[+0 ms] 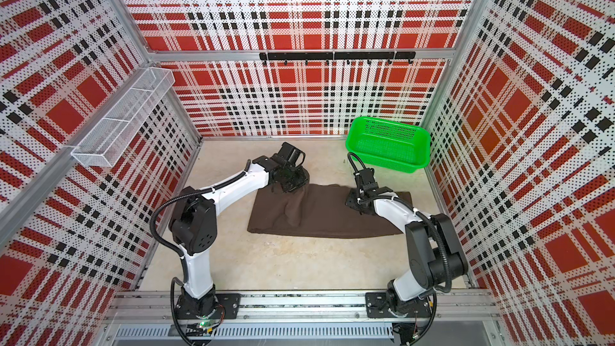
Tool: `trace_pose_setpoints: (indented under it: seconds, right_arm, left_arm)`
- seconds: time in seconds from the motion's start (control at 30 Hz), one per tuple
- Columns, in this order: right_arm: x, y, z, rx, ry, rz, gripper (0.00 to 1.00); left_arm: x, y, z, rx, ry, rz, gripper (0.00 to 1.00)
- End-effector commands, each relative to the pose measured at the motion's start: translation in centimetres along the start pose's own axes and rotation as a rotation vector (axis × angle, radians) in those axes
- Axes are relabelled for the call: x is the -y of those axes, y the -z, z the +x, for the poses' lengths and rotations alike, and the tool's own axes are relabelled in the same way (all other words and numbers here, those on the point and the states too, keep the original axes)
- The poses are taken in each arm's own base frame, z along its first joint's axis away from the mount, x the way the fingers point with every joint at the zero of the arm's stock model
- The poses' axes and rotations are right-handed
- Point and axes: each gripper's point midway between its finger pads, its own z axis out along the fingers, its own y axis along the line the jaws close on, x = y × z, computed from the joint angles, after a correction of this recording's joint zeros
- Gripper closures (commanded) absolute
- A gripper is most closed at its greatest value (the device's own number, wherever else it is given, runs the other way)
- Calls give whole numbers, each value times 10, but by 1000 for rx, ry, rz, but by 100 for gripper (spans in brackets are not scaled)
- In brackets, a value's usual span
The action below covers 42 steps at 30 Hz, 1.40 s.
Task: Fold and stack the trousers
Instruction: Fold the trousers at the center of the table, then smooth out the trousers at the center of the table.
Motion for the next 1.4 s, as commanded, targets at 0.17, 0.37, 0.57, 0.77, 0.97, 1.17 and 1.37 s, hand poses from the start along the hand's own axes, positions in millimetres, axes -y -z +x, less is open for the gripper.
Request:
trace_pose_setpoints:
  seconds: [0.17,0.37,0.57,0.77,0.97,1.17,1.37]
  right_arm:
    - [-18,22,-9,46,18,-76,52]
    - [-60,41,-15,94,105,-107,49]
    - [-119,33,6,75,251,-79,48]
    - [-167,15,38,43,372,-36,46]
    - [-195,-2,65,28,501,39,42]
    - [-202,-15,78,1,595,88,37]
    - [-198,-27,92,-37,678,150,33]
  left_arm:
    - [61,51,-20,94,-92,170,23]
    - [63,110,-46,224,-139,200,2]
    - [-34,104,-62,235,-52,66,2]
    - [-126,74,-51,155,34,-41,0]
    - [-182,64,-53,128,112,-90,0]
    - [-193,46,-40,62,109,-92,1]
    - [-201,41,-39,52,117,-95,1]
